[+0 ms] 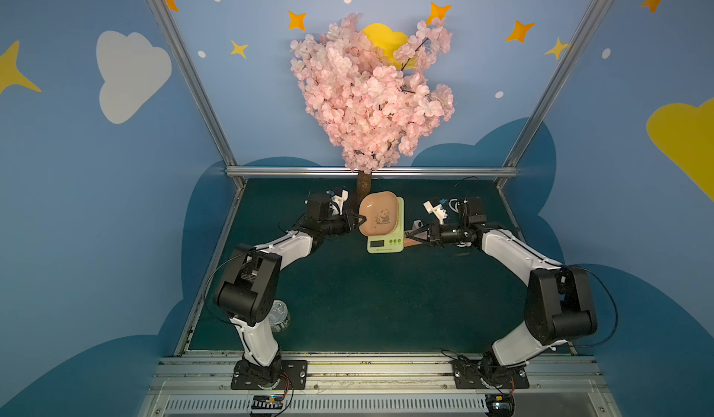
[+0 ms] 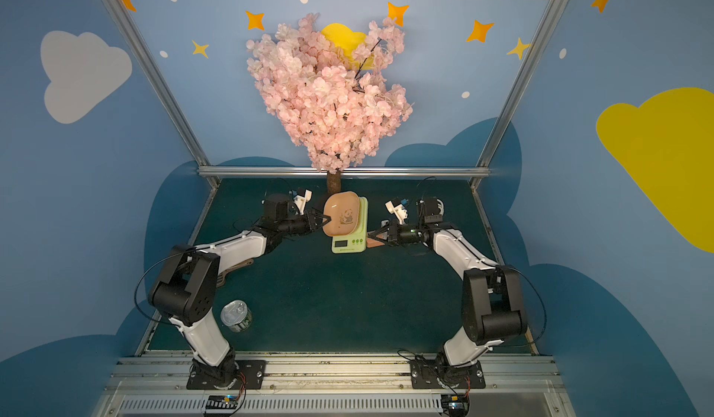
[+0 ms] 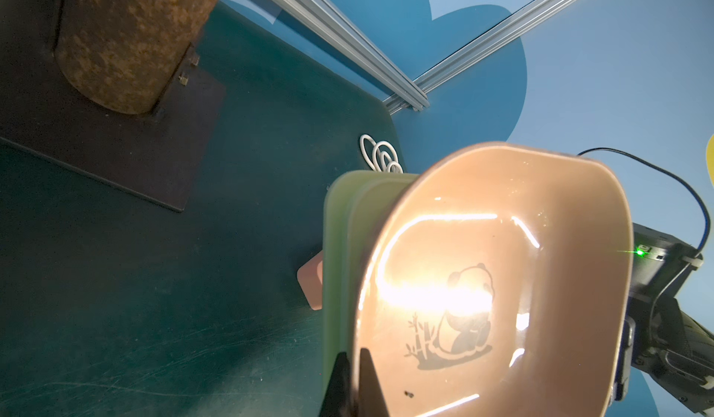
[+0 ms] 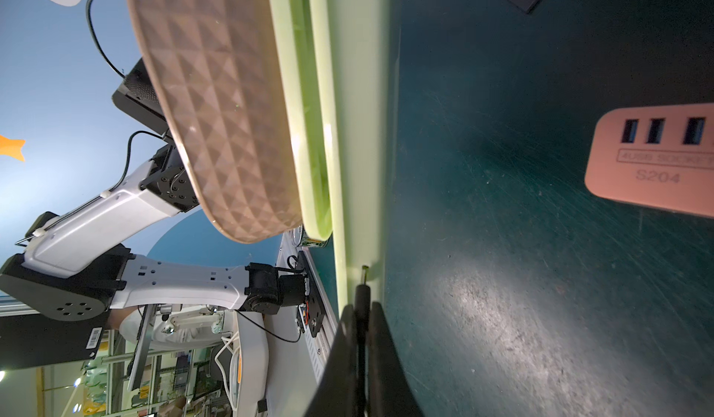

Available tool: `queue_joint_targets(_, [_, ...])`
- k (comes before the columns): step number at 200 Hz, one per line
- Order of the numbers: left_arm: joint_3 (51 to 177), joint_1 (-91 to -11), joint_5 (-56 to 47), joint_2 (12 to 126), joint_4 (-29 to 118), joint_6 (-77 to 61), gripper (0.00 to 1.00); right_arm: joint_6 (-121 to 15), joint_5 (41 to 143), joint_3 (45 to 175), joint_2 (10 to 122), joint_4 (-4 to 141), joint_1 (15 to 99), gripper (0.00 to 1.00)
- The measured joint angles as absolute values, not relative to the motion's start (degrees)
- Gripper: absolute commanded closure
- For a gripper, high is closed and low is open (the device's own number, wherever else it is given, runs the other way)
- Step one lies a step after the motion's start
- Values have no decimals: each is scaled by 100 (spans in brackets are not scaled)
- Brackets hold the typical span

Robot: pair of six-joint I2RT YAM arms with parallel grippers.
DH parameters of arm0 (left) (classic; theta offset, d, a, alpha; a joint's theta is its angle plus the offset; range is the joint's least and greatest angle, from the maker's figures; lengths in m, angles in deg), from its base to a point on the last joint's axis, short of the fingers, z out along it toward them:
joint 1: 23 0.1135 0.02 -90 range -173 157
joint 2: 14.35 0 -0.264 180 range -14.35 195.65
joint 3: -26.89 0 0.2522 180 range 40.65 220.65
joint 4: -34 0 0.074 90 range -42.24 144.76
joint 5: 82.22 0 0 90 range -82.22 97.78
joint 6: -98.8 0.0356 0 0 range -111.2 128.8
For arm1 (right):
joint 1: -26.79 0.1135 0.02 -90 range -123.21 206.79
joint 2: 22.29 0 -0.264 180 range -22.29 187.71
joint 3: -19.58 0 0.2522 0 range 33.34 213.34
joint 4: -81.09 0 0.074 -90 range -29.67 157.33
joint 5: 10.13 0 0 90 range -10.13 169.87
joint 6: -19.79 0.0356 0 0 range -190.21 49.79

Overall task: Charge the electronic scale
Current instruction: Insert the charging cable into the electronic scale.

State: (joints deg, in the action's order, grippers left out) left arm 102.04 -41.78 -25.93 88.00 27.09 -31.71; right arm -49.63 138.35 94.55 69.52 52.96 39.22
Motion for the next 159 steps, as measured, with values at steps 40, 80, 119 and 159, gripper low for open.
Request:
queue_joint_targets(40, [10204, -4178, -2619, 8798, 2648, -3147, 96, -4961, 13826, 9455, 6952, 5298, 3908, 100])
queue_joint_targets(80, [10204, -4183, -2639, 8800, 2622, -3125, 96, -4965, 13785, 9455, 6952, 5289, 3887, 100])
queue_joint_targets(119, [10204, -4183, -2639, 8800, 2622, -3110, 96, -4963, 13791, 9455, 6952, 5294, 3887, 100])
queue_joint_targets(159, [10204, -4183, -2637, 8800, 2619, -3110, 96, -4958, 13820, 9451, 6950, 5335, 3887, 100])
